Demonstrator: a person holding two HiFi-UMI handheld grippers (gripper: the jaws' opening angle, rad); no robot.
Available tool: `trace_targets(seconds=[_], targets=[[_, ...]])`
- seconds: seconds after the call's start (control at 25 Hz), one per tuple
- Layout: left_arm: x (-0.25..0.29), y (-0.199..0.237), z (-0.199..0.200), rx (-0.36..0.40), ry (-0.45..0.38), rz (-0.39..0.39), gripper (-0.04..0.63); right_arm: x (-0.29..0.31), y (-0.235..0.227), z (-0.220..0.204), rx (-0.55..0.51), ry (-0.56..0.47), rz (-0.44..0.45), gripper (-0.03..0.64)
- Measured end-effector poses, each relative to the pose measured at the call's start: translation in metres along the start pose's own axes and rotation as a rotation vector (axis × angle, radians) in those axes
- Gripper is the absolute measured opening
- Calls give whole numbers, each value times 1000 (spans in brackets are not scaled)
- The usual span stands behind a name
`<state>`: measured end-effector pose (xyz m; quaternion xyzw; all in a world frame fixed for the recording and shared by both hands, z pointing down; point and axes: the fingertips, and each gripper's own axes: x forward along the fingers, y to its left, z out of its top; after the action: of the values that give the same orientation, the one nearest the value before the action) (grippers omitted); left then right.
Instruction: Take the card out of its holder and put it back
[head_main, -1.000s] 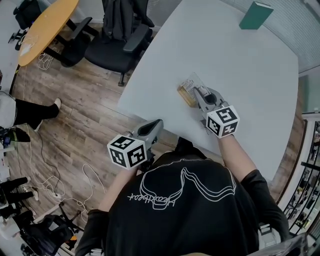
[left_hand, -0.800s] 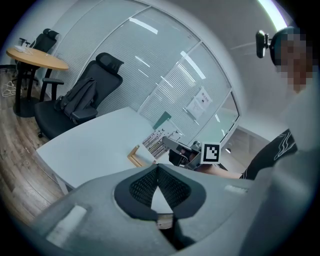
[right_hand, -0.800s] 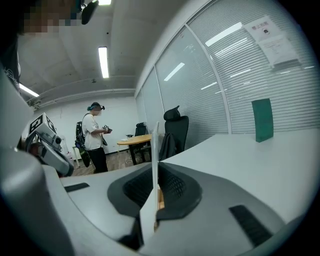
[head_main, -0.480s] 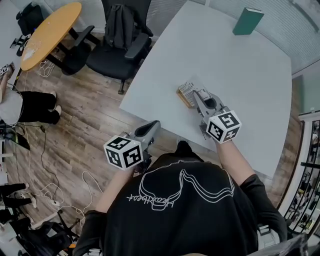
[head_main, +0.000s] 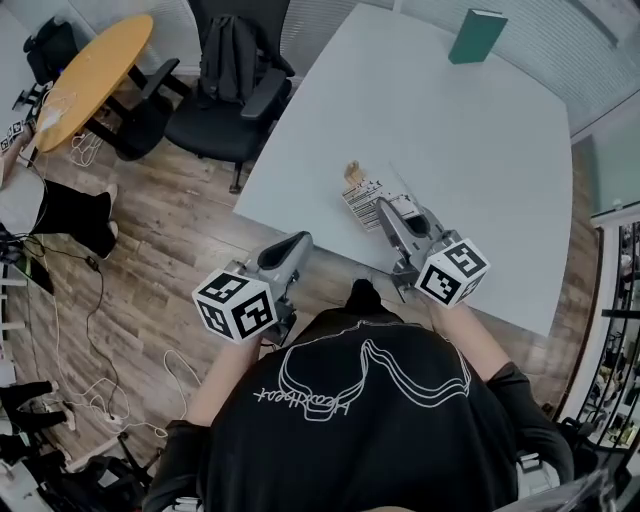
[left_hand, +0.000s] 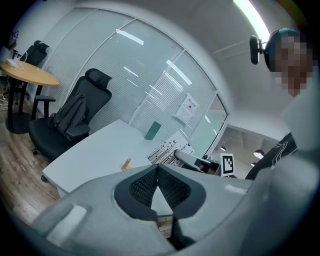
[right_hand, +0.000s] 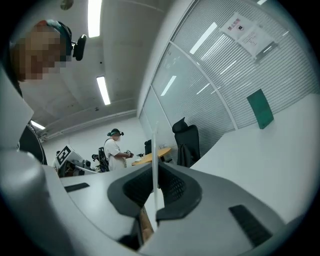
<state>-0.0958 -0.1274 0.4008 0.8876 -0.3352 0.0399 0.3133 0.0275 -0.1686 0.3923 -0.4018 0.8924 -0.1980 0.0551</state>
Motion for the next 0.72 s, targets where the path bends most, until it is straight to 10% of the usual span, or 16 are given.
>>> trace_targets(seconds=[0.72], targets=[[3,-25,-14,7,14,-58,12,-41,14,-14,38,-14,-22,23]])
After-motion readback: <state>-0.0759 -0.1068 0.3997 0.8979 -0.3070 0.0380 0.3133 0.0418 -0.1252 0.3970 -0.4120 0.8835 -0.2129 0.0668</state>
